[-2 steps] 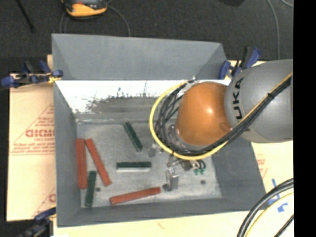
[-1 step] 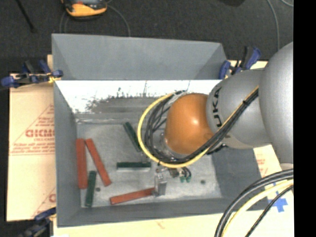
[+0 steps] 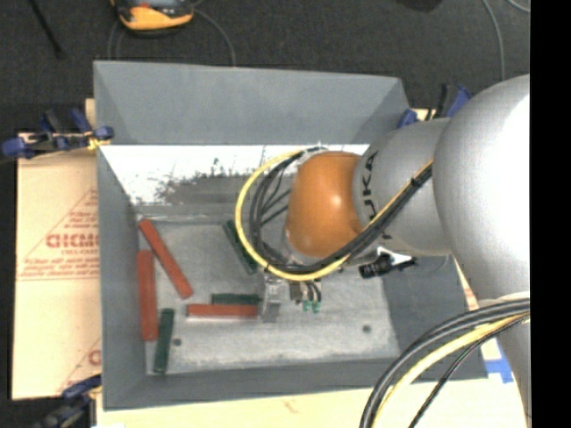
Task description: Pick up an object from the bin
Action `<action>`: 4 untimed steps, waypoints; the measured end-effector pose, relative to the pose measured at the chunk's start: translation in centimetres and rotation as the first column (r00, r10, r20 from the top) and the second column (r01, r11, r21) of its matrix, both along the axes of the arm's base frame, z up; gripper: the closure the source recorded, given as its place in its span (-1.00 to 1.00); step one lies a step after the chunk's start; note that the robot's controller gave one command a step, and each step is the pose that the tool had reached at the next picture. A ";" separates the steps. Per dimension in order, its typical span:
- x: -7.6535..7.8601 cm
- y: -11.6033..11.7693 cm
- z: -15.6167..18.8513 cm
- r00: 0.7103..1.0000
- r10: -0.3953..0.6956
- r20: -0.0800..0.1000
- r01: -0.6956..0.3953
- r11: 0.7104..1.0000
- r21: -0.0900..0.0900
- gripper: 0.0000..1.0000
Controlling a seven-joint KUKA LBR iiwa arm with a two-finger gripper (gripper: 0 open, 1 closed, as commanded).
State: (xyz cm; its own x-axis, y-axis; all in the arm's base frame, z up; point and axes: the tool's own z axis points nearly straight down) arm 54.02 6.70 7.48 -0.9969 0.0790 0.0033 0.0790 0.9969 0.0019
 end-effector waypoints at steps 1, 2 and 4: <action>0.0 0.0 0.0 1.000 -0.001 0.000 0.001 1.000 0.000 1.00; -0.8 1.0 0.2 0.998 0.057 0.019 -0.056 0.998 -0.008 1.00; -3.5 7.0 -0.4 0.981 0.194 0.005 -0.194 0.981 -0.003 -1.00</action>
Offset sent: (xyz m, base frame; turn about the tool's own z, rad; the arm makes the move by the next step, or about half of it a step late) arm -0.0570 0.0744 -0.0029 -0.2824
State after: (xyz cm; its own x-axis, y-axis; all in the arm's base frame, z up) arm 50.48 13.66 7.08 -0.9933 -0.1158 -0.0024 -0.1158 0.9933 -0.0006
